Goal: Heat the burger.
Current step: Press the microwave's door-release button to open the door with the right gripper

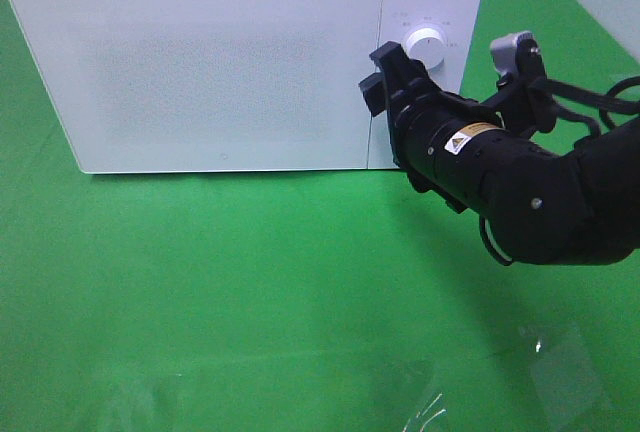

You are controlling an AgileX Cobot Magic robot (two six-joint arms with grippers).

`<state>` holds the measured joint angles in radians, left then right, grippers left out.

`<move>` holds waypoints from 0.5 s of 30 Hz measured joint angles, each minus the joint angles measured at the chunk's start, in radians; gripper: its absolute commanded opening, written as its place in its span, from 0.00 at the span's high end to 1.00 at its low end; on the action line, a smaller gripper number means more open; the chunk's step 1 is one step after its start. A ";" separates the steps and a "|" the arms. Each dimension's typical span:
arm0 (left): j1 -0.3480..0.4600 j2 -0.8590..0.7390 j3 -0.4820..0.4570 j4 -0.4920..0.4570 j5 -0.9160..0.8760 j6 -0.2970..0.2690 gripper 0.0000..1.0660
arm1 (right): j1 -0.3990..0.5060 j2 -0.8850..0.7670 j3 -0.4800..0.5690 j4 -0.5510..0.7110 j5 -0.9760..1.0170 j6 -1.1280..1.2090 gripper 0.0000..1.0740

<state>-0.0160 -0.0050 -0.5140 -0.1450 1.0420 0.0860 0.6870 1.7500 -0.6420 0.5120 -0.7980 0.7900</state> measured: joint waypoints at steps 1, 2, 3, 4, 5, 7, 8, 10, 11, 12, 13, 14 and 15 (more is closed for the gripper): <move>0.000 0.000 0.000 0.000 0.000 0.000 0.06 | 0.000 0.000 0.000 0.000 0.000 0.000 0.36; 0.000 0.000 0.000 0.000 0.000 0.000 0.06 | 0.000 -0.021 0.001 -0.003 0.048 -0.045 0.36; 0.000 0.000 0.000 0.000 0.000 0.000 0.06 | 0.000 -0.057 0.001 -0.007 0.128 -0.147 0.36; 0.000 0.000 0.000 0.000 0.000 0.000 0.06 | 0.000 -0.057 0.001 -0.007 0.128 -0.147 0.36; 0.000 0.000 0.000 0.000 0.000 0.000 0.06 | 0.000 -0.090 0.001 -0.016 0.204 -0.234 0.36; 0.000 0.000 0.000 0.000 0.000 0.000 0.06 | 0.000 -0.125 0.001 -0.037 0.289 -0.347 0.36; 0.000 0.000 0.000 0.000 0.000 0.000 0.06 | 0.000 -0.125 0.001 -0.037 0.289 -0.347 0.36; 0.000 0.000 0.000 0.000 0.000 0.000 0.06 | 0.000 -0.177 0.002 -0.078 0.385 -0.458 0.36; 0.000 0.000 0.000 0.000 0.000 0.000 0.06 | 0.000 -0.177 0.002 -0.078 0.385 -0.458 0.36; 0.000 0.000 0.000 0.000 0.000 0.000 0.06 | 0.000 -0.209 0.002 -0.108 0.441 -0.507 0.36; 0.000 0.000 0.000 0.000 0.000 0.000 0.06 | 0.000 -0.209 0.002 -0.108 0.441 -0.507 0.36; 0.000 0.000 0.000 0.000 0.000 0.000 0.06 | 0.000 -0.242 0.002 -0.146 0.496 -0.535 0.36; 0.000 0.000 0.000 0.000 0.000 0.000 0.06 | 0.000 -0.242 0.002 -0.146 0.496 -0.535 0.36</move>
<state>-0.0160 -0.0050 -0.5140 -0.1450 1.0420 0.0860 0.6870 1.5080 -0.6400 0.3660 -0.3020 0.2550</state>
